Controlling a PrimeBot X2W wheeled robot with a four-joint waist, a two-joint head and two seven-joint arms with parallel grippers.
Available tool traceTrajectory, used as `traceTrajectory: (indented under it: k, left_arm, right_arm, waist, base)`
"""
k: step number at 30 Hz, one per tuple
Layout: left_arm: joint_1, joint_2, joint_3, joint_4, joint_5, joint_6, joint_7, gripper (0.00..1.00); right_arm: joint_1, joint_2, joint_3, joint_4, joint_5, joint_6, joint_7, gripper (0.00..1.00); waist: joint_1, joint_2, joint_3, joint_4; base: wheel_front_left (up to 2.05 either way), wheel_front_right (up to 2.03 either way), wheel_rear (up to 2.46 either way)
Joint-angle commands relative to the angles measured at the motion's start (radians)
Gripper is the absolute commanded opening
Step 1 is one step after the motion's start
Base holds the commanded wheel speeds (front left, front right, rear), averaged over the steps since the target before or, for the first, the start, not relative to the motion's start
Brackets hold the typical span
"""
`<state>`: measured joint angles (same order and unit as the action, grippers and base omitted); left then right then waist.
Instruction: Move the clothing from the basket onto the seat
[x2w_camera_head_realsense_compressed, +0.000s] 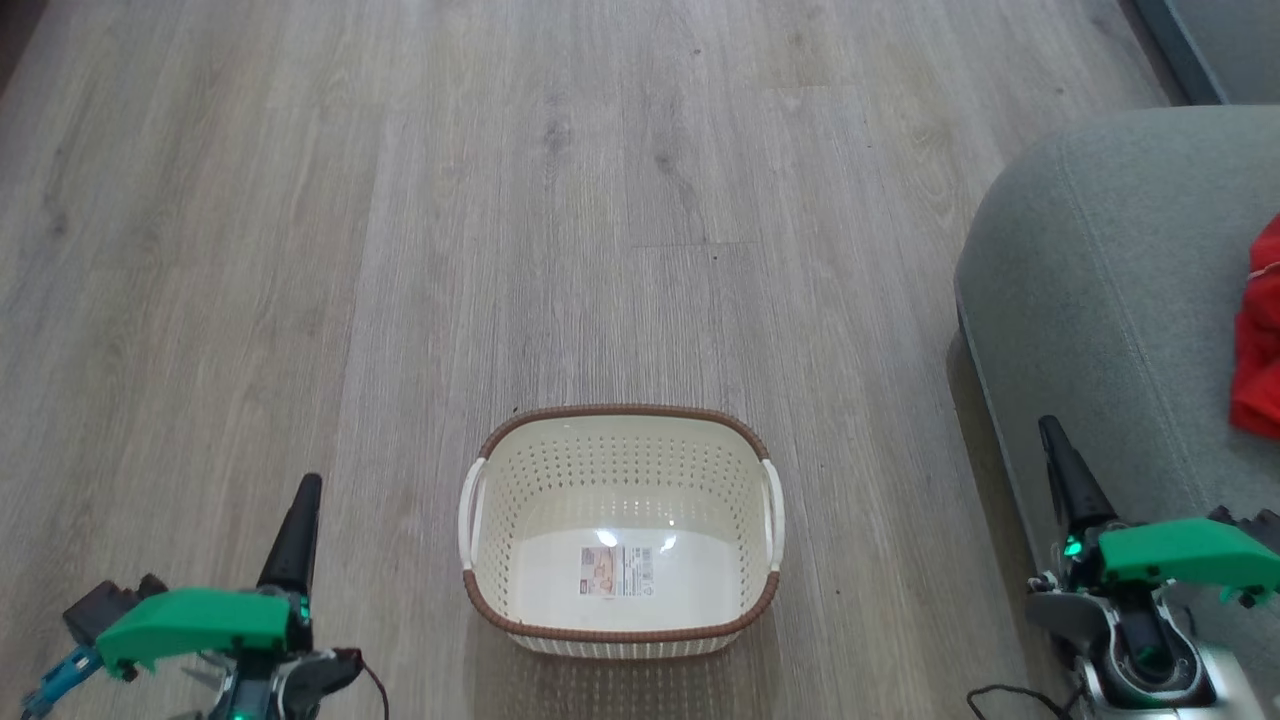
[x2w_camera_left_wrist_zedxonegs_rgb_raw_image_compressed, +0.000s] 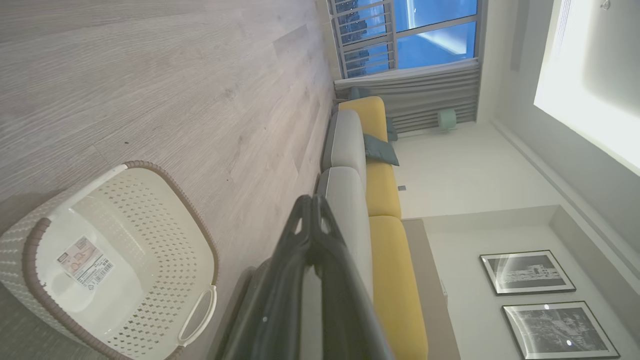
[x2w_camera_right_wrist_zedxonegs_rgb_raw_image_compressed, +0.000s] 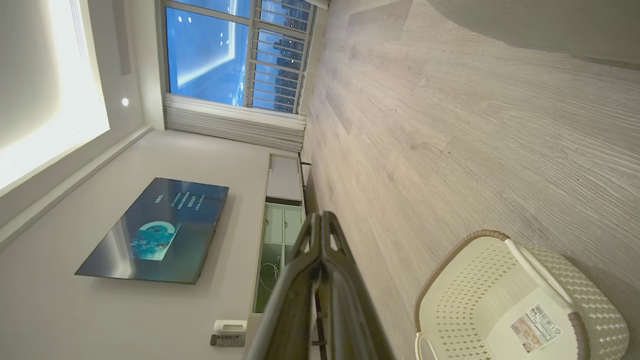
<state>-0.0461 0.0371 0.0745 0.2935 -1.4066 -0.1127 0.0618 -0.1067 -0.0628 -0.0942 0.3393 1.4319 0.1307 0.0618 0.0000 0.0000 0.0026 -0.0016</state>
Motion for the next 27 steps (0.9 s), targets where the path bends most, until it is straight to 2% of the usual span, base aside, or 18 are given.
traceTrajectory:
  k: [1, 14, 27]
  left_arm:
    - [-0.056, 0.012, 0.034, -0.039, -0.034, -0.011, 0.010, 0.00]
    - [-0.062, 0.013, 0.039, -0.048, -0.201, -0.018, 0.051, 0.00]
    - [-0.062, 0.013, 0.039, -0.048, -0.202, -0.018, 0.051, 0.00]
  right_arm:
    - [-0.016, 0.004, 0.009, -0.047, 0.031, 0.000, 0.011, 0.00]
    - [-0.001, 0.013, -0.020, -0.094, 0.176, 0.000, 0.051, 0.00]
    - [-0.001, 0.013, -0.020, -0.095, 0.177, 0.000, 0.052, 0.00]
  waist:
    - [0.0000, 0.0000, 0.000, 0.000]
    - [0.0000, 0.0000, 0.000, 0.002]
    - [0.0000, 0.0000, 0.000, 0.002]
  base:
    - [0.00, 0.00, 0.00]
    - [0.00, 0.00, 0.00]
    - [0.00, 0.00, 0.00]
